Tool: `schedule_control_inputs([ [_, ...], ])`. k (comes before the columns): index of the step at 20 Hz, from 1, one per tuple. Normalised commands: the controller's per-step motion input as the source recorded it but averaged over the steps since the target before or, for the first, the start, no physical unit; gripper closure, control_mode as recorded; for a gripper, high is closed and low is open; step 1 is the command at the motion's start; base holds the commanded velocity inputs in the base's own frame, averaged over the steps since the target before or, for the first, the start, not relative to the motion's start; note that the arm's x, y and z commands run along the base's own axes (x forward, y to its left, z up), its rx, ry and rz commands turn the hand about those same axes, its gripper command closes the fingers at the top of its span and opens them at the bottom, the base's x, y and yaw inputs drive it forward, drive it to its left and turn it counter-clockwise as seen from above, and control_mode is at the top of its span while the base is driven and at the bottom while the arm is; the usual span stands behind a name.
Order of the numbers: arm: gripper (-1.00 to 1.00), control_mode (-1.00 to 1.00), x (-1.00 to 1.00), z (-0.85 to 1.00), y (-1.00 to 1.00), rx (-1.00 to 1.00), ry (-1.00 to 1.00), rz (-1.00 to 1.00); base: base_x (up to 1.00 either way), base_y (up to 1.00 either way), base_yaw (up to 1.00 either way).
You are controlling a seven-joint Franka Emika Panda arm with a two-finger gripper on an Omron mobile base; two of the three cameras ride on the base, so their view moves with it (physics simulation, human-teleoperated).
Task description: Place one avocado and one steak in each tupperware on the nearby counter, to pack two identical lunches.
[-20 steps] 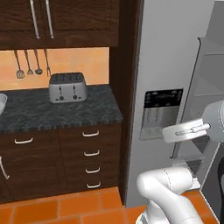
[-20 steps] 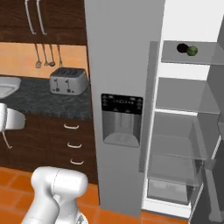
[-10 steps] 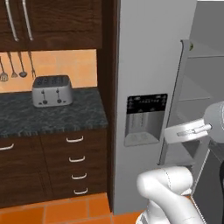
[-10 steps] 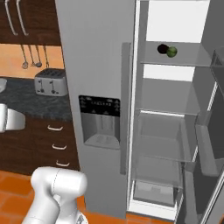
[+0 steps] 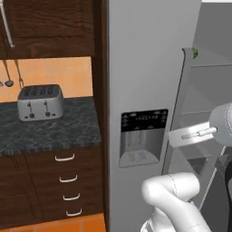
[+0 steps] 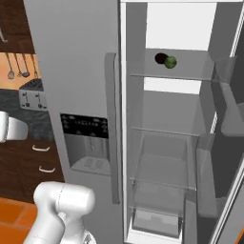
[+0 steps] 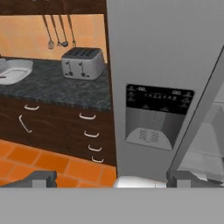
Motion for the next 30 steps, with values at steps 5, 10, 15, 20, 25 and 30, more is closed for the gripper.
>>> schedule_control_inputs([
  [5,-1.0,1.0,0.0,0.0,0.0,0.0,0.0,0.0,0.08,-0.38,0.0],
  [10,-1.0,1.0,0.0,0.0,0.0,0.0,0.0,0.0,0.01,-0.51,0.0],
  [15,-1.0,1.0,0.0,0.0,0.0,0.0,0.0,0.0,0.0,-0.56,0.0],
  [20,-1.0,1.0,0.0,0.0,0.0,0.0,0.0,0.0,0.0,-0.41,0.0],
  [25,-1.0,1.0,0.0,0.0,0.0,0.0,0.0,0.0,0.01,-0.39,0.0],
  [30,-1.0,1.0,0.0,0.0,0.0,0.0,0.0,0.0,0.01,-0.21,0.0],
])
